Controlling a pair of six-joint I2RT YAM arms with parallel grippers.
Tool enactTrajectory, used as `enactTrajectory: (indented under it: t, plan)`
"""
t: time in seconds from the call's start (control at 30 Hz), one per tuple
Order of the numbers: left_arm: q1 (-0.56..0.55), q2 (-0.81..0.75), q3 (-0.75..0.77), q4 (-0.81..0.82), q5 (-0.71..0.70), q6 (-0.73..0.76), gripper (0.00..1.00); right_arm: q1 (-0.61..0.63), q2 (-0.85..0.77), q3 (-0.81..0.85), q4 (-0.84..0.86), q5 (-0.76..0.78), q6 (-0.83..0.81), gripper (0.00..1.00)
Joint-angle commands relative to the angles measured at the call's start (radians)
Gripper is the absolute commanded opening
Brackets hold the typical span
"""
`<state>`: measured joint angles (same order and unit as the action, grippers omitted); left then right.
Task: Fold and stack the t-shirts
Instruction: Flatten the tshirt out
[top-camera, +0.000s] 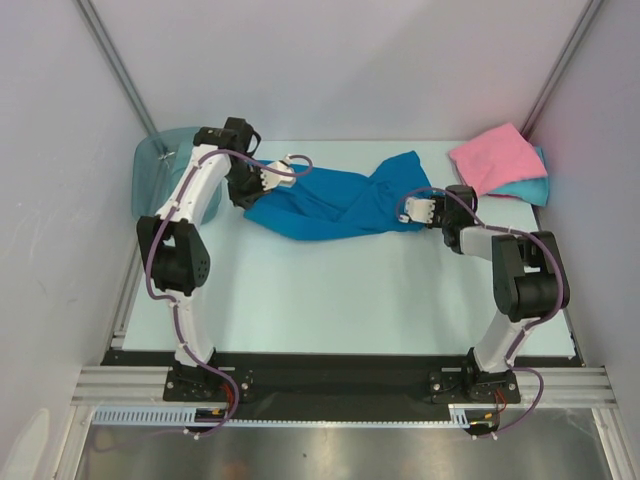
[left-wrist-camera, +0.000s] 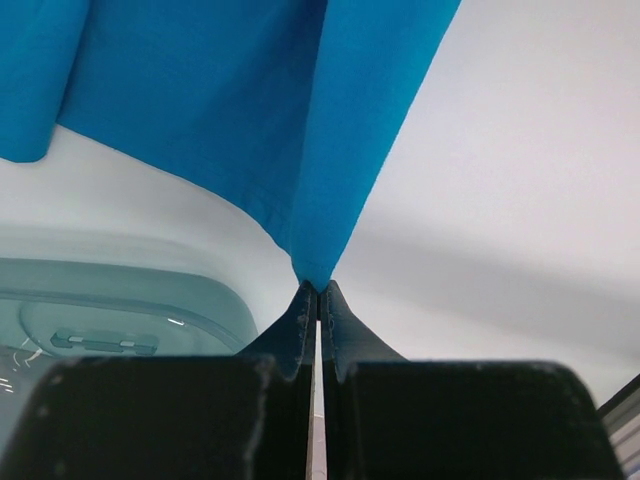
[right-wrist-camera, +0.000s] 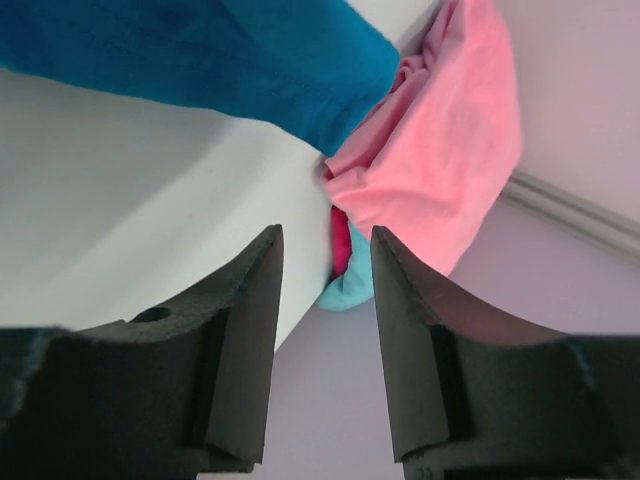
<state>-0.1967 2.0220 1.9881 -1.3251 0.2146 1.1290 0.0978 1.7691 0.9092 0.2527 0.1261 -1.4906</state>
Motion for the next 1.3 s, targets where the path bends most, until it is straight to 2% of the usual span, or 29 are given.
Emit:
enactTrajectory:
  t: [0.0, 0.03, 0.13, 0.27, 0.5, 0.53, 0.63, 0.67, 0.77, 0.87, 0.9, 0.97, 1.0, 1.03, 1.1, 1.13, 1.2, 1.27]
  plan:
    - [-0.015, -0.012, 0.041, 0.000, 0.005, -0.031, 0.00, -0.023, 0.001, -0.081, 0.308, -0.115, -0.170, 0.47]
    - [-0.017, -0.016, 0.043, 0.000, 0.005, -0.032, 0.01, -0.036, 0.000, -0.105, 0.330, -0.184, -0.189, 0.49]
    - [-0.015, -0.023, 0.041, 0.000, 0.002, -0.037, 0.01, -0.049, -0.008, -0.161, 0.352, -0.244, -0.243, 0.50]
    - [-0.015, -0.028, 0.038, 0.003, 0.006, -0.051, 0.00, -0.056, 0.018, -0.182, 0.372, -0.260, -0.270, 0.50]
    - [-0.020, -0.026, 0.044, 0.006, 0.012, -0.060, 0.00, -0.046, 0.124, -0.191, 0.528, -0.255, -0.290, 0.46]
    - [-0.021, -0.026, 0.048, 0.007, 0.011, -0.060, 0.00, -0.040, 0.133, -0.188, 0.545, -0.247, -0.289, 0.39]
    - [-0.024, -0.022, 0.058, 0.007, 0.005, -0.058, 0.01, -0.027, 0.165, -0.181, 0.603, -0.232, -0.292, 0.05]
    - [-0.024, -0.023, 0.060, 0.007, 0.005, -0.058, 0.00, -0.024, 0.168, -0.176, 0.615, -0.230, -0.289, 0.00]
    - [-0.024, -0.028, 0.051, 0.009, -0.003, -0.055, 0.00, -0.015, 0.162, -0.148, 0.642, -0.203, -0.266, 0.00]
    - [-0.021, -0.036, 0.020, 0.013, 0.002, -0.072, 0.00, 0.012, 0.084, -0.023, 0.423, -0.091, -0.099, 0.00]
    - [-0.018, -0.037, 0.014, 0.021, 0.006, -0.080, 0.01, 0.019, 0.061, 0.043, 0.197, -0.036, 0.062, 0.00]
    - [-0.012, -0.042, -0.006, 0.033, 0.025, -0.110, 0.00, 0.023, 0.032, 0.256, -0.035, -0.007, 0.223, 0.00]
    - [-0.010, -0.043, -0.011, 0.043, 0.035, -0.118, 0.00, 0.022, 0.036, 0.326, -0.216, 0.009, 0.312, 0.00]
    - [-0.006, -0.046, -0.023, 0.049, 0.043, -0.129, 0.00, 0.020, 0.050, 0.471, -0.321, 0.006, 0.445, 0.00]
    - [-0.006, -0.052, -0.034, 0.073, 0.060, -0.152, 0.00, 0.007, 0.069, 0.598, -0.576, -0.038, 0.567, 0.00]
    - [-0.003, -0.052, -0.044, 0.079, 0.066, -0.159, 0.00, 0.000, 0.084, 0.708, -0.643, -0.066, 0.651, 0.00]
    - [-0.001, -0.055, -0.052, 0.096, 0.080, -0.176, 0.00, -0.004, 0.104, 0.792, -0.810, -0.115, 0.693, 0.00]
    - [-0.001, -0.049, -0.052, 0.104, 0.092, -0.190, 0.00, -0.006, 0.118, 0.838, -0.860, -0.147, 0.714, 0.00]
